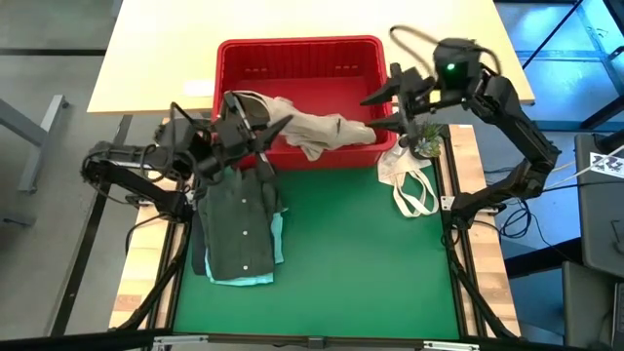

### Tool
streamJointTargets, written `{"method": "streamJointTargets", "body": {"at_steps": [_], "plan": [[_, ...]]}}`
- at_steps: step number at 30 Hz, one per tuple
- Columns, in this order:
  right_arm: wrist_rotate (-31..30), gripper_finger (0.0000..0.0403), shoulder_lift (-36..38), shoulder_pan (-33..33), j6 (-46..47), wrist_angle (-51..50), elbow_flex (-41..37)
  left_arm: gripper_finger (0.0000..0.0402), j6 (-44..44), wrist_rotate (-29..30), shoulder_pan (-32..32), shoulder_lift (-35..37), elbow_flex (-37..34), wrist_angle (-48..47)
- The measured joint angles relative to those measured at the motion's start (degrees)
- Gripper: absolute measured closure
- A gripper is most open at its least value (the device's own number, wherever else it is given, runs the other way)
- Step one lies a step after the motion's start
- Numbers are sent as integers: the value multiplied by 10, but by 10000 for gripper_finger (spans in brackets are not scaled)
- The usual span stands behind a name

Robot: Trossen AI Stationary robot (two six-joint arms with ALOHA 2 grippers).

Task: Fold Laundry from Bin
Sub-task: Fold the brown shorts from the red laundry bin

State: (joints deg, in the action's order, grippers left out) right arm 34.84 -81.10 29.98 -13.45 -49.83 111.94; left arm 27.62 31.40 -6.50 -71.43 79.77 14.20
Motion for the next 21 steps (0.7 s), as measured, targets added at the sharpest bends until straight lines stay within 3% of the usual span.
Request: {"method": "streamJointTargets", "body": {"at_steps": [7,9,16,21], "plan": [[-228,151,-10,-11,-35,-216,-4,401,4,8,0,10,0,0],[-263,151,-13,-15,-35,-224,-17,401,14,11,0,10,0,0],[-299,151,-16,-15,-34,-220,-102,401,15,11,0,10,0,-4],[-409,151,-16,-15,-14,-185,-175,401,15,11,0,10,0,-4]]}}
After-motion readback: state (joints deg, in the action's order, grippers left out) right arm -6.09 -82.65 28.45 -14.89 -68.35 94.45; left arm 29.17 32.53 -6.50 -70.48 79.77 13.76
